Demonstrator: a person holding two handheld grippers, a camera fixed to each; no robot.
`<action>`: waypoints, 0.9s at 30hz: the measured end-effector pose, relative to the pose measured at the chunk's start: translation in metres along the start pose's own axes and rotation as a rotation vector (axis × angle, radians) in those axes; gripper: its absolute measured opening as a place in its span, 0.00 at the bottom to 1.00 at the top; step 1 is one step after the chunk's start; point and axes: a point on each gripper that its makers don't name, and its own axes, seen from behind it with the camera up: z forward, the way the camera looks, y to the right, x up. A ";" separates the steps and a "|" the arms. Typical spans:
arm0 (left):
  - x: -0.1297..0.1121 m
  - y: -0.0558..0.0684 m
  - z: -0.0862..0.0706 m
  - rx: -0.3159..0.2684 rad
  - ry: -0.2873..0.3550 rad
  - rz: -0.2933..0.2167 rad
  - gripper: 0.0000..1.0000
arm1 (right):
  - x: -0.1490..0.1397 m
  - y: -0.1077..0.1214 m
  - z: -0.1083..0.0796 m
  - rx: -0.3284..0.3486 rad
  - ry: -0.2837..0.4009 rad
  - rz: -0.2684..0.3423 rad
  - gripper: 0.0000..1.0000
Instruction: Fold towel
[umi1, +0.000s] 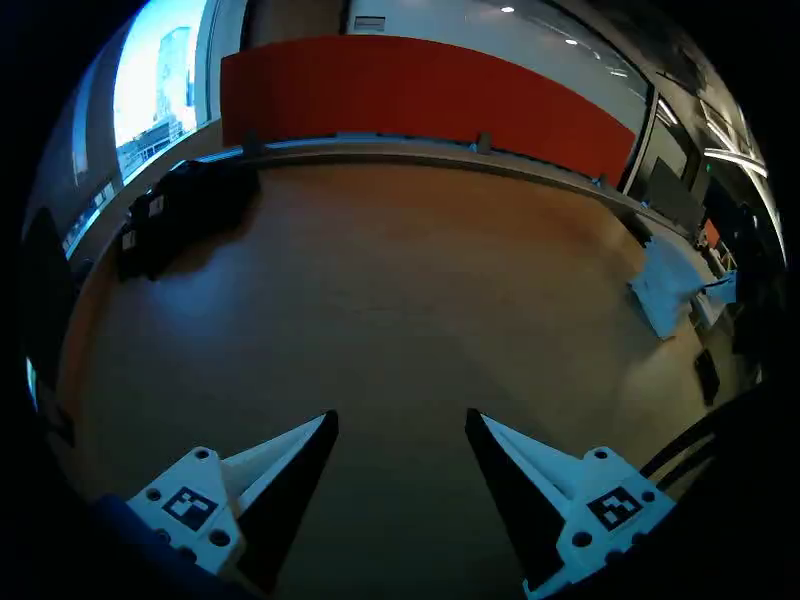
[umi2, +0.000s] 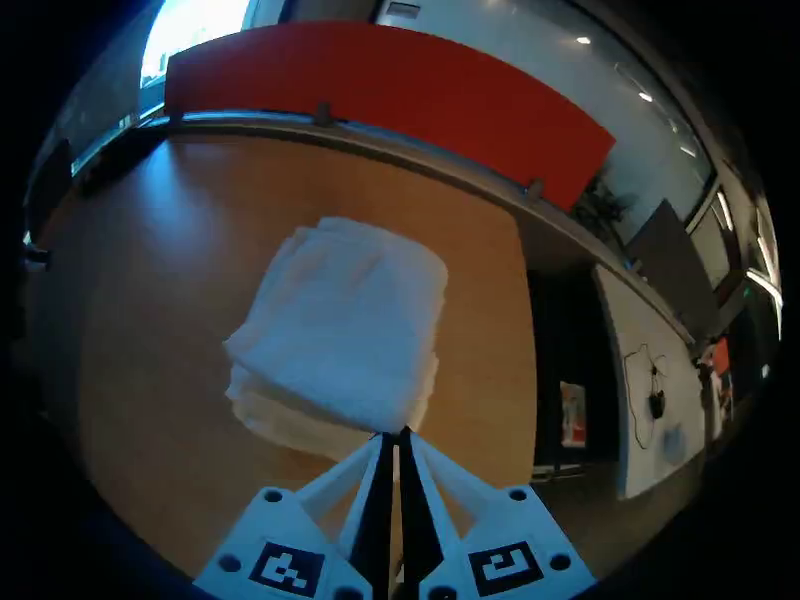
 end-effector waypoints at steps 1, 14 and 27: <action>0.000 -0.001 0.000 0.002 0.000 -0.001 0.94 | -0.002 0.001 0.002 -0.002 -0.004 0.005 0.05; -0.004 -0.003 -0.001 0.014 -0.007 -0.005 0.95 | -0.020 0.004 0.022 -0.002 -0.064 0.044 0.05; -0.002 -0.001 0.000 0.016 -0.006 -0.008 0.95 | -0.027 0.002 0.031 0.000 -0.080 0.055 0.05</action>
